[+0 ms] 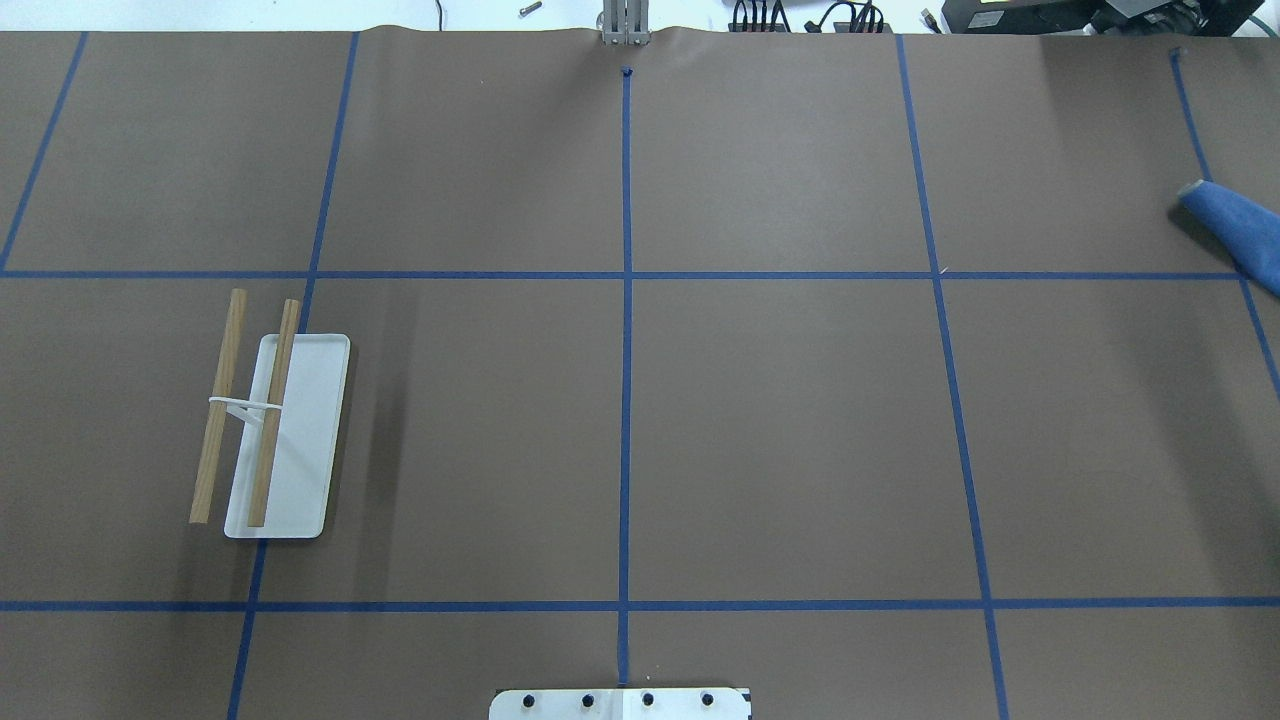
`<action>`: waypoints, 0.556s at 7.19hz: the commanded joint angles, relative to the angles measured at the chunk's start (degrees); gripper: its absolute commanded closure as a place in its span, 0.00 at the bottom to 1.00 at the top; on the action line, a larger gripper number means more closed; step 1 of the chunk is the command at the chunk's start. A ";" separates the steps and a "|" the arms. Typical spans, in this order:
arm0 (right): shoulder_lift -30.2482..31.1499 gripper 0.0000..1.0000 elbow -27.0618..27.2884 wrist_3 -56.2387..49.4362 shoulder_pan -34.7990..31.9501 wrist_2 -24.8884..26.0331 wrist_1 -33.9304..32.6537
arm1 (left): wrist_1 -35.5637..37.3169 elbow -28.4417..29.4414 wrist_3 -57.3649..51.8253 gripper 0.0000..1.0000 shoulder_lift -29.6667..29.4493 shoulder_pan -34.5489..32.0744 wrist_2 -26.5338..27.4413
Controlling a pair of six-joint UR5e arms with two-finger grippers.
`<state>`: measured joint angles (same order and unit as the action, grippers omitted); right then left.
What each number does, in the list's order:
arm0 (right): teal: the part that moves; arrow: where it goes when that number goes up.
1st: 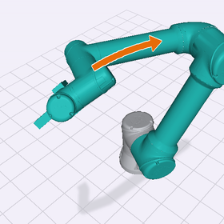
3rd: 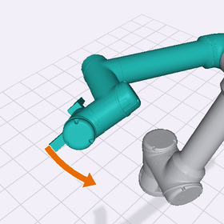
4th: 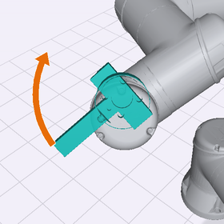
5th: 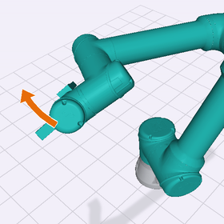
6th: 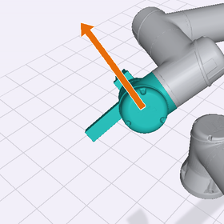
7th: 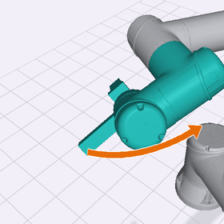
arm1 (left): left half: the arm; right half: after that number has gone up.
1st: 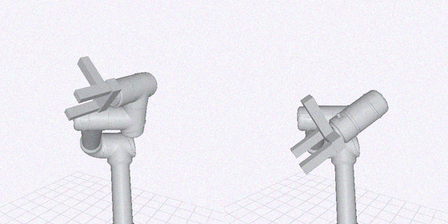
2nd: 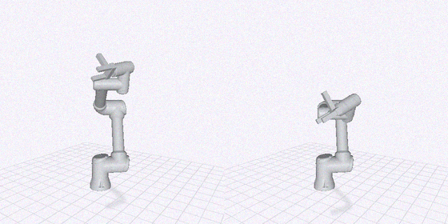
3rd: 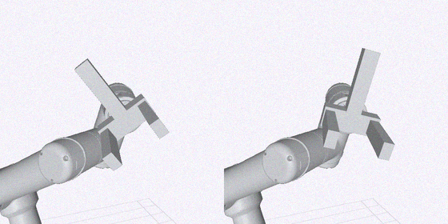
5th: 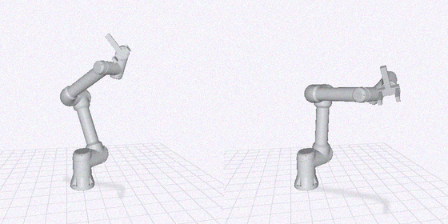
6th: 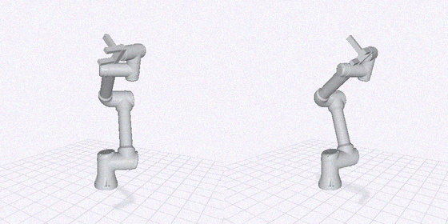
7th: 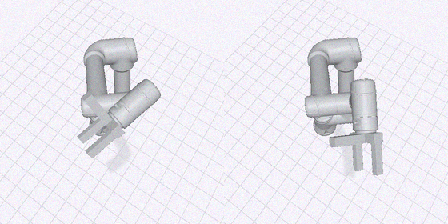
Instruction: Hang towel on rack
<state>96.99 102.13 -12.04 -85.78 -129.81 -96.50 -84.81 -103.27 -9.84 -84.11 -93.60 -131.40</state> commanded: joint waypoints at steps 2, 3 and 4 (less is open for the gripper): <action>-0.05 0.00 0.00 -0.17 0.00 0.00 0.00 | -0.36 -0.35 0.00 0.01 0.00 0.17 0.00; -0.05 0.00 0.09 -0.26 0.00 0.00 0.09 | -0.62 -0.62 -0.09 0.01 -0.09 0.18 0.26; -0.57 0.00 0.43 -0.52 0.00 0.00 1.04 | -2.53 -0.44 0.00 0.01 -1.13 0.18 0.52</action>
<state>96.81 102.28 -12.32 -85.78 -129.81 -96.22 -85.79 -103.75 -9.86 -84.43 -93.45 -131.16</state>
